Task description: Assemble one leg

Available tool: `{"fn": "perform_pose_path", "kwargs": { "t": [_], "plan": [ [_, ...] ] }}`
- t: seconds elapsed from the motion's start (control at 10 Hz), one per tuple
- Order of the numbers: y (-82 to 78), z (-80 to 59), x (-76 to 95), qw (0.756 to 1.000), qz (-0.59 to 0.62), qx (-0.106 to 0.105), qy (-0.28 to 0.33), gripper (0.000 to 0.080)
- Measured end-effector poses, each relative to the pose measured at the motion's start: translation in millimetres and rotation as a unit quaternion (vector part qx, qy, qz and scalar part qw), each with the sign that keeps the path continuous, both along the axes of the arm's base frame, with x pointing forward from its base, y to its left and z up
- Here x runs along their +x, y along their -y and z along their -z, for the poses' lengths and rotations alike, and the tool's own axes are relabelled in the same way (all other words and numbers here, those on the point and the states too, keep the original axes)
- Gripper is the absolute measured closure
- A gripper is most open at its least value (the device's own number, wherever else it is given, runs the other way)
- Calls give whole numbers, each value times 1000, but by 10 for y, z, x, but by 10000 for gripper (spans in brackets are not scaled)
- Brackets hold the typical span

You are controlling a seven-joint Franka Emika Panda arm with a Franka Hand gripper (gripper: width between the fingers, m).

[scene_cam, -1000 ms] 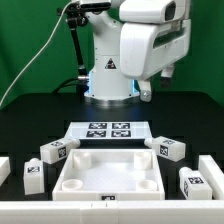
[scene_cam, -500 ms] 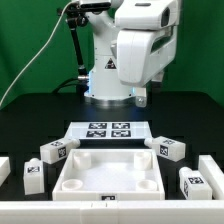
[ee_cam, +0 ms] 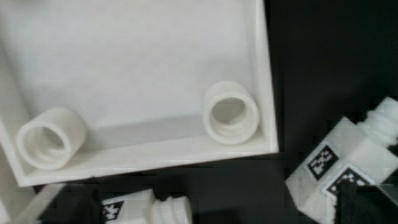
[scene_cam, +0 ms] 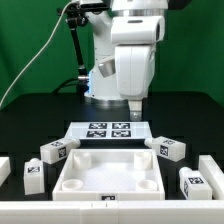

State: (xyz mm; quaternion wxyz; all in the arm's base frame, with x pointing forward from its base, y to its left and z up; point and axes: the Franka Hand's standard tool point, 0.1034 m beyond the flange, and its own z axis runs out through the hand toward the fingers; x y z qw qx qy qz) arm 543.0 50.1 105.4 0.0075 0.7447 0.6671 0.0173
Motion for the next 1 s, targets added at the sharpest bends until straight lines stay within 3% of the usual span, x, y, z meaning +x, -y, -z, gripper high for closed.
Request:
{"fn": "perform_pose_path", "kwargs": {
  "t": [0.5, 0.7, 1.0],
  "plan": [
    [29, 82, -3, 1000, -12, 2, 5, 150],
    [211, 303, -48, 999, -37, 5, 8, 150],
    [255, 606, -161, 999, -29, 12, 3, 150]
  ]
}}
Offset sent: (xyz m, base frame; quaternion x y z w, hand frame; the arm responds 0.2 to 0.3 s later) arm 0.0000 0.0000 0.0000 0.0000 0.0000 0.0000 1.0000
